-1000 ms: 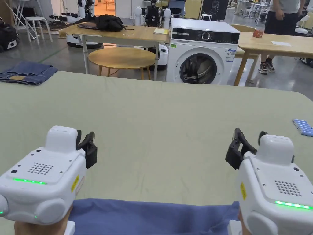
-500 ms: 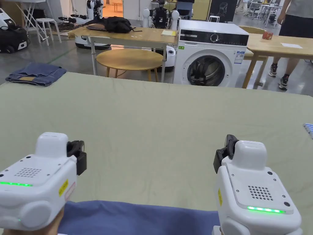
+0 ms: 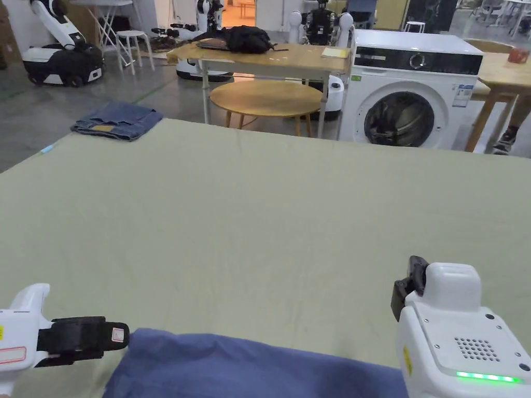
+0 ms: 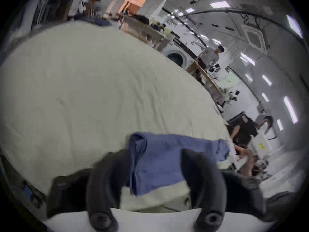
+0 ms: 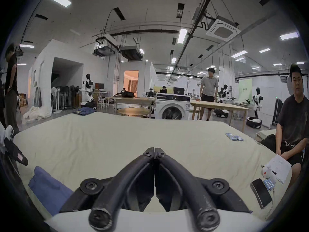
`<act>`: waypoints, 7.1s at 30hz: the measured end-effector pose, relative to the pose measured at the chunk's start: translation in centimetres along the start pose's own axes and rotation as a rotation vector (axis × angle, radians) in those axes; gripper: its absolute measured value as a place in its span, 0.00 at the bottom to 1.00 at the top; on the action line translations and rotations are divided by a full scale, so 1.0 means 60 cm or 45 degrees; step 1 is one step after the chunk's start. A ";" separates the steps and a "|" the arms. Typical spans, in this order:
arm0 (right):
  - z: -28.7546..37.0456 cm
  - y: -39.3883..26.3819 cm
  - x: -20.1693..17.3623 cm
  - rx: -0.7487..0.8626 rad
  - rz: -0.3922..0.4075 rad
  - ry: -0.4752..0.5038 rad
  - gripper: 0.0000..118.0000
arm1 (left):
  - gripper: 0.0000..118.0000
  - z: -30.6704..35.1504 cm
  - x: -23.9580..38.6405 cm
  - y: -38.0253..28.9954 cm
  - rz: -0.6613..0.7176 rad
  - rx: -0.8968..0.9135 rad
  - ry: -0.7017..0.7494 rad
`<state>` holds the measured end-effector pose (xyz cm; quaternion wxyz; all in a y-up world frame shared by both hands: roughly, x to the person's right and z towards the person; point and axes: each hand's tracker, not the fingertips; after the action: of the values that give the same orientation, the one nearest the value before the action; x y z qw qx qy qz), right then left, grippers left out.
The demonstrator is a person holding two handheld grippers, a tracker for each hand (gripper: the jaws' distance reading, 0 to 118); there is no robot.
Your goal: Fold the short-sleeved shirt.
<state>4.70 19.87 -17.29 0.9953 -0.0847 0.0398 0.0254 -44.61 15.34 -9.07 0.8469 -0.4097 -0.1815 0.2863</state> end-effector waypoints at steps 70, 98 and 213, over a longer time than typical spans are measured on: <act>0.003 -0.001 0.044 -0.061 0.001 0.030 0.00 | 0.01 -0.085 0.187 0.106 0.161 -0.202 -0.079; 0.003 -0.037 0.114 -0.140 -0.026 -0.062 0.00 | 0.34 -0.298 0.293 0.048 0.017 -0.500 -0.124; -0.025 -0.088 0.153 -0.228 -0.020 -0.057 0.00 | 0.34 -0.430 0.415 -0.036 -0.121 -0.568 -0.056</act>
<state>14.01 14.84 -18.64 0.9845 -0.1731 0.0146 0.0228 -10.72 14.78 -20.96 0.7438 -0.5712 -0.2779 0.2077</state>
